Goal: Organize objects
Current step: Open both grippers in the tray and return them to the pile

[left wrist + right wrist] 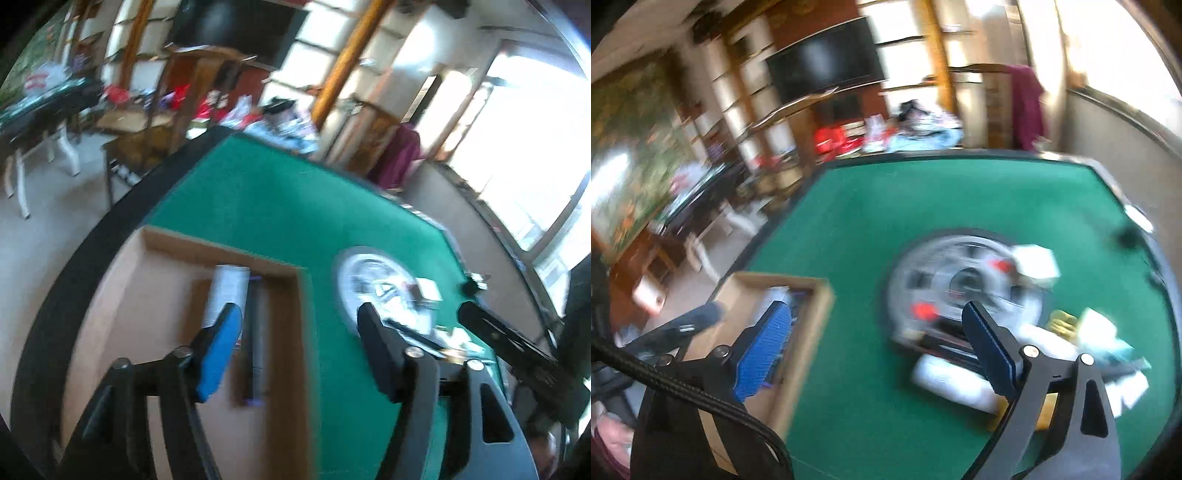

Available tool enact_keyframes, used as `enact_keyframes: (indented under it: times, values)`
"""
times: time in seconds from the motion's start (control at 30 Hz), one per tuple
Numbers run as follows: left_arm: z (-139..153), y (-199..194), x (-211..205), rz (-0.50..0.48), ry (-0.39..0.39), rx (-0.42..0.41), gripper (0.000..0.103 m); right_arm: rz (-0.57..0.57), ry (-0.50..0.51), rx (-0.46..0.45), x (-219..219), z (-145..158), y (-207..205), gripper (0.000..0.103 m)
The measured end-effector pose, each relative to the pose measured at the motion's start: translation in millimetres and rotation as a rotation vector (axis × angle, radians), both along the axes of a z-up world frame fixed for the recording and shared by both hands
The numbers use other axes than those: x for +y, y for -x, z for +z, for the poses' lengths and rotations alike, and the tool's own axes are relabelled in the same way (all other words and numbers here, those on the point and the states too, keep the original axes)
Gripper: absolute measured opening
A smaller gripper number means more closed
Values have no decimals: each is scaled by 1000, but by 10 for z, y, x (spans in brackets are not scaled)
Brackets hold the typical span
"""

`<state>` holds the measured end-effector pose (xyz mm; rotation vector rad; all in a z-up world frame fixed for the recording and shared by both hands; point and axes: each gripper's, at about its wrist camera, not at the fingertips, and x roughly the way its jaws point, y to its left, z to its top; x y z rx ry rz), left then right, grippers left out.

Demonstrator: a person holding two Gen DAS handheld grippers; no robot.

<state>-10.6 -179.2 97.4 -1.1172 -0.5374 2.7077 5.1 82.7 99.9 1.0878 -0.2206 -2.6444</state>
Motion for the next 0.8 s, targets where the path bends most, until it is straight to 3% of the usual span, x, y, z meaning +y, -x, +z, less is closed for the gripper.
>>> enact_keyframes:
  times: [0.1, 0.23, 0.4, 0.53, 0.67, 0.8]
  values:
    - [21, -61, 432, -103, 4, -5, 62, -128, 84, 44, 738, -30, -158, 94]
    - [-179, 48, 965, -176, 50, -73, 61, -274, 79, 83, 1357, -141, -218, 94]
    - [-526, 291, 1526, -222, 87, -157, 61, -326, 138, 69, 1748, -429, -148, 94]
    - [-640, 525, 1883, -251, 176, -151, 61, -355, 221, 59, 2027, -616, -133, 94]
    - [-813, 694, 2099, -331, 205, -161, 61, -345, 281, 35, 2136, -630, -103, 94]
    - [-951, 611, 2246, -467, 205, -182, 59, -342, 268, 63, 2136, -639, -133, 94]
